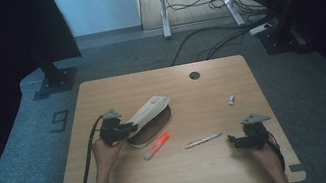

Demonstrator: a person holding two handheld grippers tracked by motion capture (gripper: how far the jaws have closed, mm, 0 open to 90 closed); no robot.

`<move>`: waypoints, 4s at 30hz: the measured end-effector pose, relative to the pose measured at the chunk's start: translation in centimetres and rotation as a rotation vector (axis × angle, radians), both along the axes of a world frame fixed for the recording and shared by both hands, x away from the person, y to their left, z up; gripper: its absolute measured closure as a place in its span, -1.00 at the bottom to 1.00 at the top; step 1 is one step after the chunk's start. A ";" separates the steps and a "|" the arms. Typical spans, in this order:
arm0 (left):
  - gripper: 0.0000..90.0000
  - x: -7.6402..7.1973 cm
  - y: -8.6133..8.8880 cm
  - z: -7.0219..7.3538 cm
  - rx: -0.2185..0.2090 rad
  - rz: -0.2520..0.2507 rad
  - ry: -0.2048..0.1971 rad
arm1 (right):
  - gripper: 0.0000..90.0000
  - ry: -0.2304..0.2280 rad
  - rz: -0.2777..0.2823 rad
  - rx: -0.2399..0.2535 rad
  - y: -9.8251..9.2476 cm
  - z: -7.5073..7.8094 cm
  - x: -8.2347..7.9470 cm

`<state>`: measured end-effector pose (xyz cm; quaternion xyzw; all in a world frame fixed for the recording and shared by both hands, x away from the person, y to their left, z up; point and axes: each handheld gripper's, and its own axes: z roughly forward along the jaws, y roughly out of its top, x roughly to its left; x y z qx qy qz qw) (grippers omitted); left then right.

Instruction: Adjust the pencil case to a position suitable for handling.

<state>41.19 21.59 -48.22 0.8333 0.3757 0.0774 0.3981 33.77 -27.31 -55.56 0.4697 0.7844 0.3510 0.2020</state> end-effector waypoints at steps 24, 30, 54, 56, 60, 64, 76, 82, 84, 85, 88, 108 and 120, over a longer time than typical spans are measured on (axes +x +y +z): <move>0.70 0.1 0.4 -0.2 -0.026 -0.013 0.004 | -0.71 0.008 0.019 0.034 -0.6 1.6 3.0; 0.70 0.1 0.5 -0.2 -0.029 -0.015 0.004 | -0.65 -0.004 -0.024 0.028 -0.9 2.2 4.2; 0.70 0.0 0.5 -0.2 -0.024 -0.022 -0.001 | -0.29 -0.012 -0.090 -0.008 -1.2 2.9 9.1; 0.70 0.0 0.5 -0.2 -0.024 -0.022 -0.004 | -0.27 -0.012 -0.092 -0.008 -1.2 2.9 9.4; 0.70 0.0 0.5 -0.2 -0.024 -0.024 -0.004 | -0.21 -0.006 -0.095 -0.004 -1.3 2.7 10.0; 0.70 0.0 0.5 -0.2 -0.024 -0.024 -0.004 | -0.14 0.000 -0.101 -0.007 -1.4 2.4 10.6; 0.70 -0.1 0.4 -0.2 -0.019 -0.028 -0.005 | 0.03 0.013 -0.120 -0.016 -1.3 2.1 12.4; 0.70 -0.1 0.3 -0.2 -0.017 -0.030 -0.006 | 0.05 0.022 -0.135 -0.024 -1.2 1.7 13.1; 0.70 -0.1 0.3 -0.2 -0.015 -0.031 -0.005 | 0.07 0.029 -0.141 -0.024 -1.1 1.5 13.3; 0.70 -0.1 0.3 -0.2 -0.015 -0.032 -0.005 | 0.10 0.035 -0.148 -0.021 -1.1 1.4 13.4; 0.70 -0.1 0.3 -0.3 -0.016 -0.032 -0.004 | 0.18 0.042 -0.148 -0.010 -1.1 1.1 13.6; 0.69 -0.2 0.3 -0.3 -0.018 -0.029 -0.003 | 0.59 0.070 -0.171 0.019 -1.7 1.3 13.4; 0.70 -0.2 0.3 -0.2 -0.023 -0.024 -0.008 | 0.60 0.051 -0.112 0.032 -0.7 2.6 12.7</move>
